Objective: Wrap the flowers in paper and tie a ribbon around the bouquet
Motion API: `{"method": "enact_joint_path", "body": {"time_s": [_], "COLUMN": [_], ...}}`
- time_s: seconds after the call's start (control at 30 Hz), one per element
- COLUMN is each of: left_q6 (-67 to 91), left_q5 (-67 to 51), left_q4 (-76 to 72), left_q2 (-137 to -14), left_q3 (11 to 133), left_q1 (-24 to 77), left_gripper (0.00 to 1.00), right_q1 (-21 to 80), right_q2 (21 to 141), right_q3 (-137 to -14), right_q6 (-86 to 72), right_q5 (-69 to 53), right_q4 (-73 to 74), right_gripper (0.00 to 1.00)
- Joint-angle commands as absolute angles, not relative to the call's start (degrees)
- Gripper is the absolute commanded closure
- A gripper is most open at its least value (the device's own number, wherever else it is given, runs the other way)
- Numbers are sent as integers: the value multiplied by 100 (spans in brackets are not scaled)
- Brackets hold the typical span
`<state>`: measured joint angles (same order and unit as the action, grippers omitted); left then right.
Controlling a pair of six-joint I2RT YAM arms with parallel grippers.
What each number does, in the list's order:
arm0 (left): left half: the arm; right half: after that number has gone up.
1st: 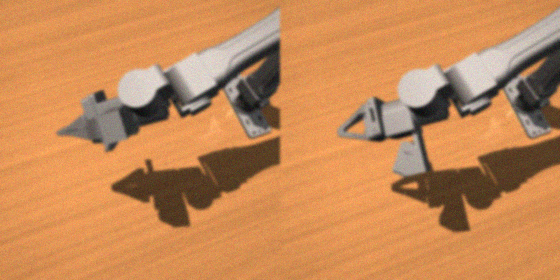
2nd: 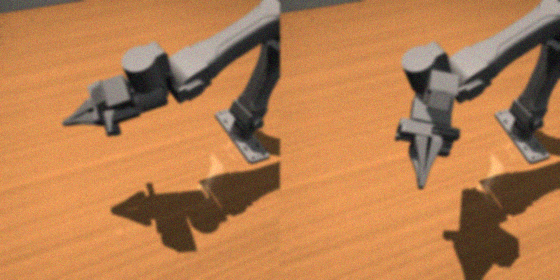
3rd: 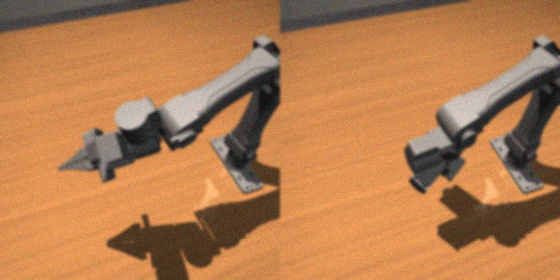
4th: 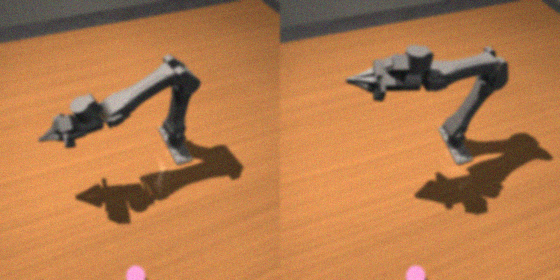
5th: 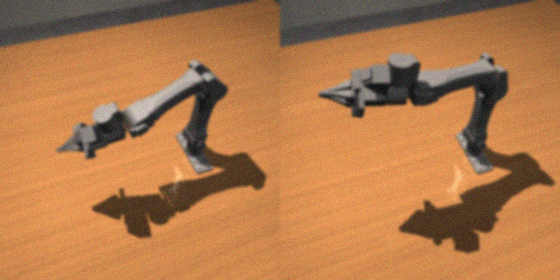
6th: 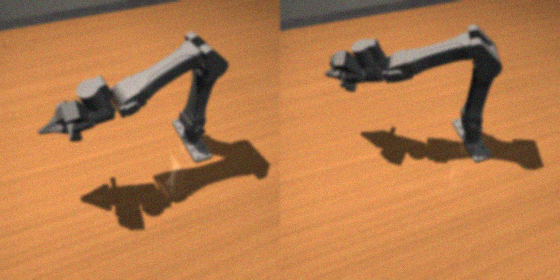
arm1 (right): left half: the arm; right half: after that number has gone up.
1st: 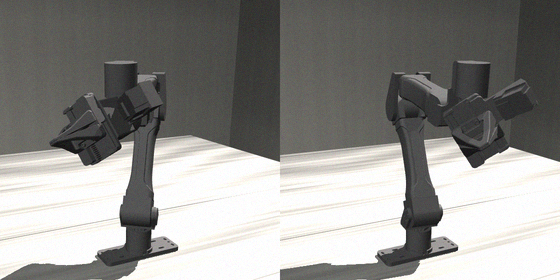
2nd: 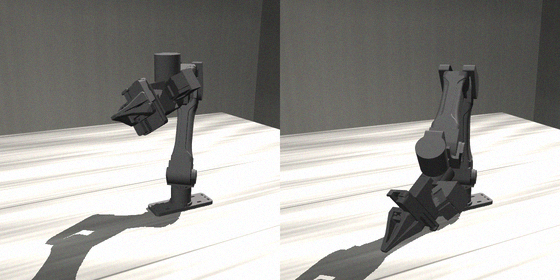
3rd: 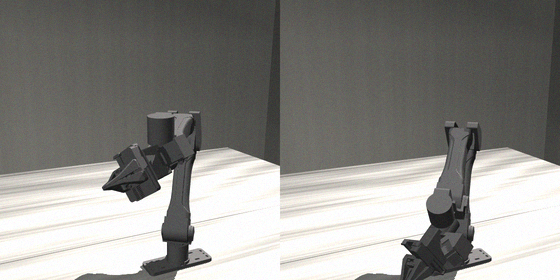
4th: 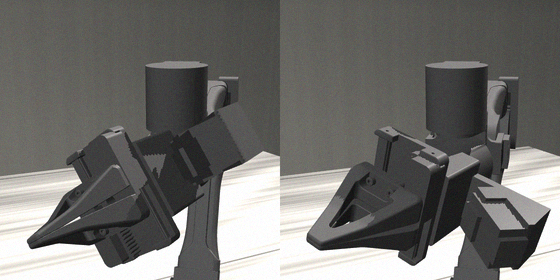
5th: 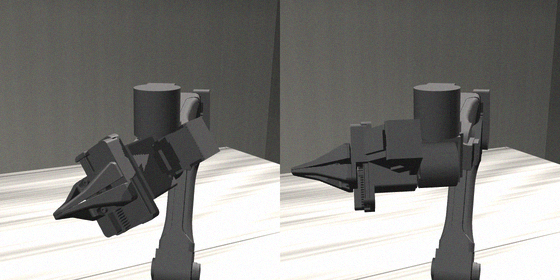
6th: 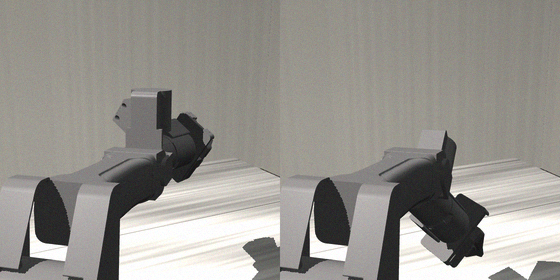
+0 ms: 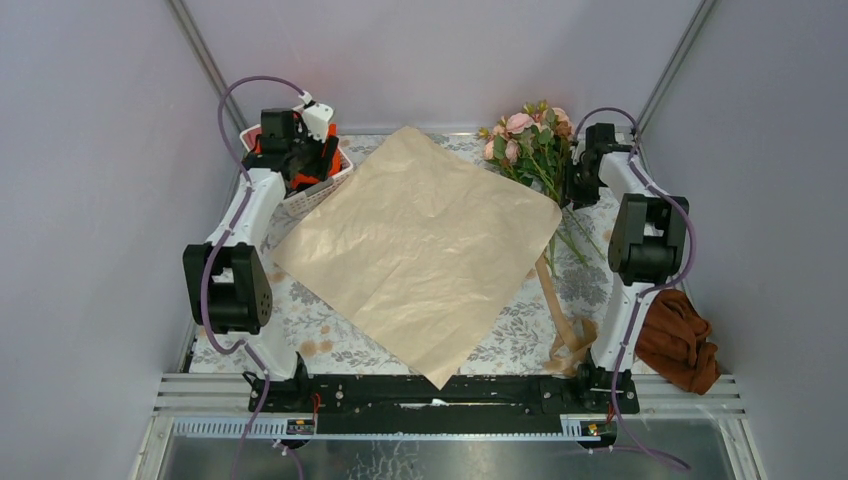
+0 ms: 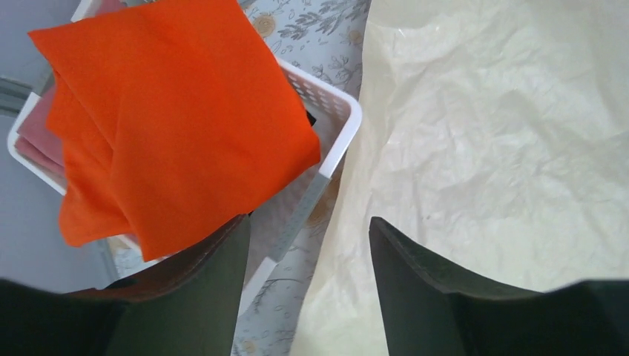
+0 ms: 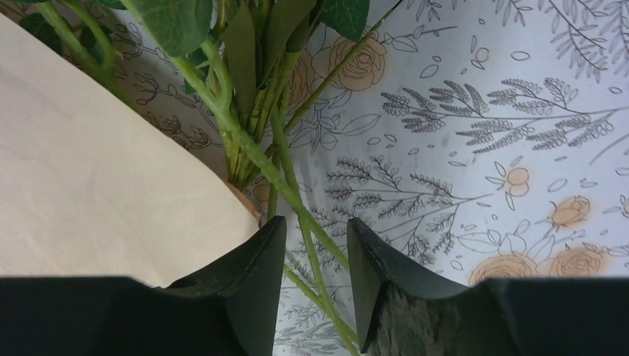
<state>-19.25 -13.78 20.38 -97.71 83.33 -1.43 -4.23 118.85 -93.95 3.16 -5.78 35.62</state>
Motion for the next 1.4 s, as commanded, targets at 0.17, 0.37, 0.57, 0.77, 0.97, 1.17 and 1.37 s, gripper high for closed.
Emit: {"method": "enact_joint_path", "body": {"time_s": [0.17,0.37,0.57,0.77,0.97,1.17,1.37], "left_q6": [-3740,-3490,-3499,-3328,-3144,-3179,-3123], "left_q5": [-1831,-2305,-2306,-1811,-773,-291,-273], "left_q4": [3090,3207,3237,2726,1714,1452,1451], "left_q2": [-9998,-9767,-9414,-9525,-9918,-10453,-10770], "left_q3": [8382,7987,7176,6356,5884,6027,6181], "left_q1": [-312,-195,-26,394,1479,2251,2884], "left_gripper": [36,37,37,36,30,30,30], "right_q1": [-404,-404,-404,-404,-404,-404,-391], "right_q2": [12271,12247,11788,11029,10729,10341,9704], "right_q3": [-9790,-9819,-9848,-9836,-9760,-9572,-9443], "right_q6": [594,610,650,600,397,216,-276], "right_q5": [-793,-492,293,829,914,1533,858], "right_q4": [3731,3644,3698,3661,3751,3706,3574], "right_gripper": [60,78,94,95,91,95,100]}}
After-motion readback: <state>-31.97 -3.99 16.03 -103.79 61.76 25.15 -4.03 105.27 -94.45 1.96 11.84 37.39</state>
